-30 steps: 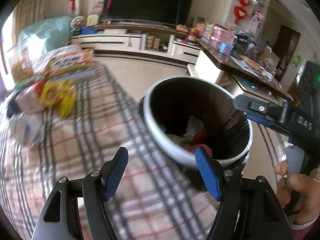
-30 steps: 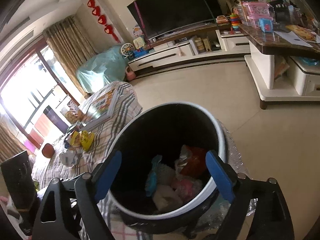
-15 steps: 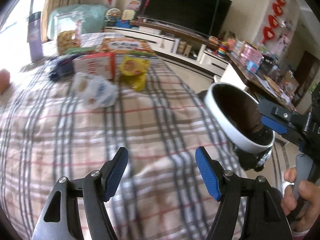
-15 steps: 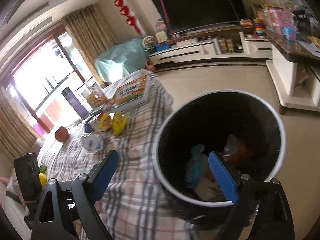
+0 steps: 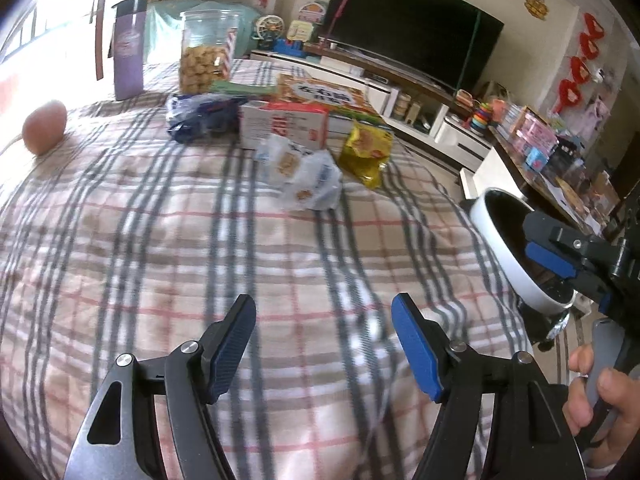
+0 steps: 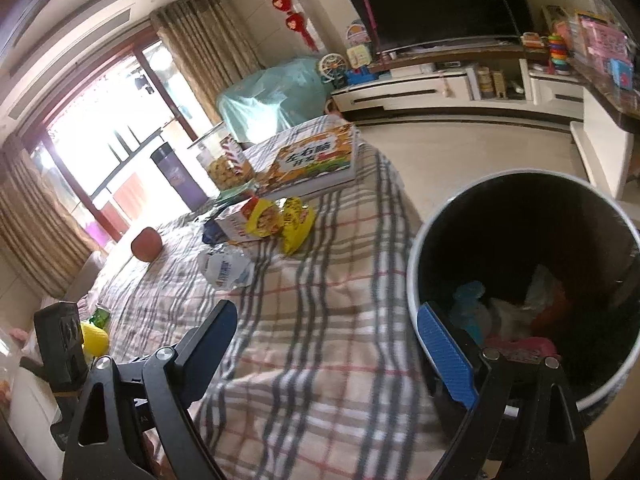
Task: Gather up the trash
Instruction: 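Grasp silver foil wrapper with left tool while right tool grasps yellow snack bag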
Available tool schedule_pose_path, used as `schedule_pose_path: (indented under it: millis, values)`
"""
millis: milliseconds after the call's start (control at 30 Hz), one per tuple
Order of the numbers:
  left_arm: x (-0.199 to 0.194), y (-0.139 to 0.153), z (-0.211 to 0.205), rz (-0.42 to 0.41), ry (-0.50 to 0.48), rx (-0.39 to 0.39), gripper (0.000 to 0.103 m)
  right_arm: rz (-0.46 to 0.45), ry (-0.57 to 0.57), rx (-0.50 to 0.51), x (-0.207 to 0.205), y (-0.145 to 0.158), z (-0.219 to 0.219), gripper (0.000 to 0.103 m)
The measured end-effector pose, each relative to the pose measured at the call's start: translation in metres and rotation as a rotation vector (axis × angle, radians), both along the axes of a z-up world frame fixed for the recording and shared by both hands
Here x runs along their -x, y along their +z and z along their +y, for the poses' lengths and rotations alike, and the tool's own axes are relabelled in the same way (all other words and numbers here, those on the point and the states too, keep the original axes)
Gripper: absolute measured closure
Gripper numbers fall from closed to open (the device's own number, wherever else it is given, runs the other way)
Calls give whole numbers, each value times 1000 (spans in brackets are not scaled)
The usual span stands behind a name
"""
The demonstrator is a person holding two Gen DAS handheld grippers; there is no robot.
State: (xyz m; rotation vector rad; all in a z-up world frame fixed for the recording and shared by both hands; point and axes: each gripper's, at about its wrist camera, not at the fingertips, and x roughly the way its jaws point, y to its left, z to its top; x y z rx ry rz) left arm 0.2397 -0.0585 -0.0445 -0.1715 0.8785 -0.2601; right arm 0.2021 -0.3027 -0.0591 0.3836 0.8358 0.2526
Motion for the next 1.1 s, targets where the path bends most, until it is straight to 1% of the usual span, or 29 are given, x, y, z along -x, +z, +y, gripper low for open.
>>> schedule_pose_path:
  millis: [200, 367, 533, 700, 767, 833, 867, 967, 1000, 1033, 1067, 1100]
  values:
    - [-12, 1, 18, 3, 29, 9, 30, -9, 50, -11, -19, -2, 22, 10]
    - [-27, 2, 23, -2, 30, 11, 30, -8, 54, -32, -43, -7, 29, 10]
    - [-50, 0, 22, -3, 34, 18, 29, 12, 81, -39, -70, -14, 40, 11]
    - [-74, -7, 14, -7, 20, 5, 29, 63, 92, -85, -101, -33, 44, 11]
    - [-83, -10, 11, -5, 16, -1, 29, 75, 89, -92, -112, -39, 45, 13]
    - [-92, -11, 9, -4, 17, -2, 29, 92, 88, -103, -123, -45, 44, 21]
    - [-97, -12, 9, -6, 19, 0, 29, 100, 88, -111, -126, -47, 43, 23]
    - [-109, -14, 6, -18, 24, -1, 31, 119, 92, -135, -137, -55, 45, 33]
    - [-113, -17, 5, -20, 26, -3, 33, 120, 94, -137, -139, -55, 44, 39]
    - [-116, -18, 5, -22, 27, -2, 41, 123, 98, -139, -140, -57, 45, 48]
    - [-119, -20, 5, -23, 18, 2, 50, 126, 105, -149, -141, -59, 46, 52]
    - [-122, -23, 3, -16, 2, 10, 66, 130, 111, -160, -142, -60, 46, 63]
